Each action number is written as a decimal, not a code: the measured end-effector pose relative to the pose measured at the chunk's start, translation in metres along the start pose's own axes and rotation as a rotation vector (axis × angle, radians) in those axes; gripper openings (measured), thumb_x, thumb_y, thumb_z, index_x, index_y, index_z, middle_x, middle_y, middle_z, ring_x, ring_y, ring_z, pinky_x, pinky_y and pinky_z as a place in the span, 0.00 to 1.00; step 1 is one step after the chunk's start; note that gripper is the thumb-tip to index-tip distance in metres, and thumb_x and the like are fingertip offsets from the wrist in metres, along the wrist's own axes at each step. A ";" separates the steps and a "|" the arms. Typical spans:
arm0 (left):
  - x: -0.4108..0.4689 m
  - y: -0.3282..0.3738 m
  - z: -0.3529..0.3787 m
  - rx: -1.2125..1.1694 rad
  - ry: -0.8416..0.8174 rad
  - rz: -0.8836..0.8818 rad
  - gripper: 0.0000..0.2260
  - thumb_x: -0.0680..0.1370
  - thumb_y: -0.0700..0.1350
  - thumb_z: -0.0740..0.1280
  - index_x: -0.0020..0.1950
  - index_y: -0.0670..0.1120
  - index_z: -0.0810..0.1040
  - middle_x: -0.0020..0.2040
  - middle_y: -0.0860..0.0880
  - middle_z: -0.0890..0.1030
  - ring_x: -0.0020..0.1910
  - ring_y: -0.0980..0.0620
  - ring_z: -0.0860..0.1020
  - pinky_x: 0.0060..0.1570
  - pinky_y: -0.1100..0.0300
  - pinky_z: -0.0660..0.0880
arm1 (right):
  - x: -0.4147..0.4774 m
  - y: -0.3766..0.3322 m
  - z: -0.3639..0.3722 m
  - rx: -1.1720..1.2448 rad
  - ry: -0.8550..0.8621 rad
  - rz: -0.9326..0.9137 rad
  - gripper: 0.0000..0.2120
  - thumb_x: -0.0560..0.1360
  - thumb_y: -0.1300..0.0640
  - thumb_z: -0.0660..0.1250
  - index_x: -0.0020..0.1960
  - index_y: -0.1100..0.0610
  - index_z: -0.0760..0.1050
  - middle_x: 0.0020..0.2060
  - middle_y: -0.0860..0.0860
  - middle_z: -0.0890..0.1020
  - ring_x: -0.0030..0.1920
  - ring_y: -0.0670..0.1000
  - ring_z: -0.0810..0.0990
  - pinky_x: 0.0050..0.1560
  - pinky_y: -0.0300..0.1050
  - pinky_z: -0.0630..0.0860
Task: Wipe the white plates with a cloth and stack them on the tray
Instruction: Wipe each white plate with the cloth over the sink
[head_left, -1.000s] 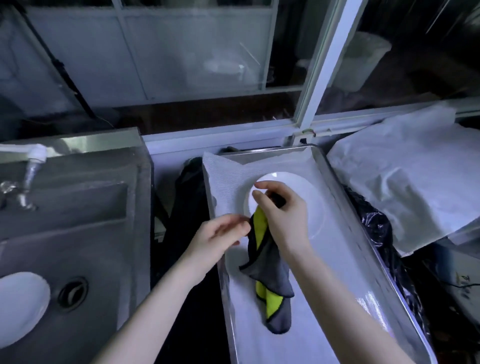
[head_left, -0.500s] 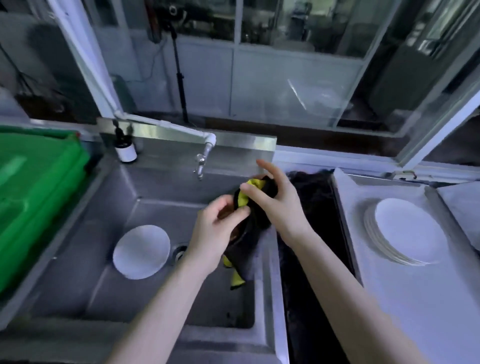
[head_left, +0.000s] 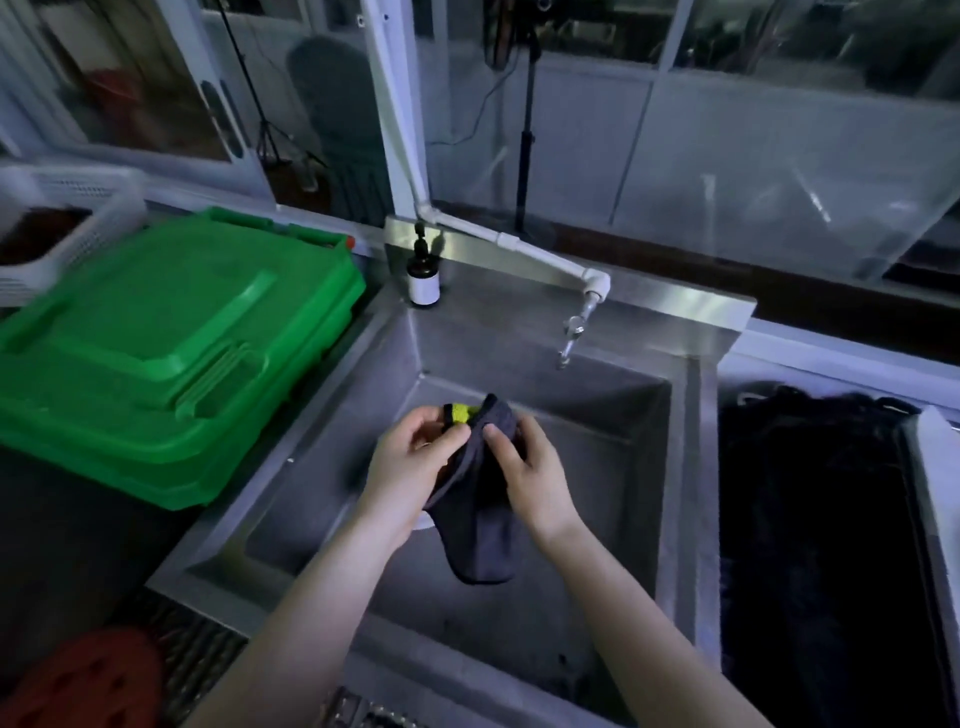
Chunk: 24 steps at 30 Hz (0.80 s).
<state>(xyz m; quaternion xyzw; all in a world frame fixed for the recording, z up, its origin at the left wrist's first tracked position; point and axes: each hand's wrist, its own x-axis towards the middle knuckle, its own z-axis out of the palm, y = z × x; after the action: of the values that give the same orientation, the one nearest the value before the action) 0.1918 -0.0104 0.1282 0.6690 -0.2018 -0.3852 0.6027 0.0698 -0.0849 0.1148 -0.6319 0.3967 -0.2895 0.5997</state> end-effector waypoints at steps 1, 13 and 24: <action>0.006 -0.007 -0.007 0.036 0.008 -0.027 0.05 0.78 0.39 0.72 0.48 0.50 0.82 0.43 0.52 0.86 0.44 0.53 0.83 0.41 0.62 0.78 | 0.008 0.008 0.002 -0.043 0.021 0.008 0.05 0.80 0.56 0.65 0.51 0.58 0.76 0.44 0.48 0.83 0.45 0.42 0.78 0.50 0.40 0.73; 0.142 -0.143 -0.081 0.412 0.109 -0.329 0.08 0.79 0.37 0.69 0.58 0.42 0.79 0.52 0.42 0.81 0.52 0.41 0.80 0.53 0.50 0.76 | 0.098 0.115 0.013 -0.398 0.220 0.340 0.14 0.79 0.48 0.65 0.36 0.50 0.69 0.32 0.43 0.74 0.35 0.44 0.72 0.34 0.36 0.66; 0.256 -0.250 -0.124 0.875 0.005 -0.395 0.26 0.76 0.41 0.71 0.74 0.41 0.70 0.70 0.39 0.73 0.69 0.39 0.71 0.67 0.46 0.70 | 0.158 0.211 0.053 -0.384 0.235 0.709 0.10 0.74 0.46 0.71 0.39 0.51 0.79 0.36 0.49 0.82 0.39 0.53 0.80 0.35 0.41 0.72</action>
<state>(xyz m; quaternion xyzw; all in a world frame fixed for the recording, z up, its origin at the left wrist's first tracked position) 0.3961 -0.0699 -0.1849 0.8865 -0.2126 -0.3694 0.1803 0.1641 -0.1838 -0.1175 -0.5192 0.7020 -0.0561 0.4842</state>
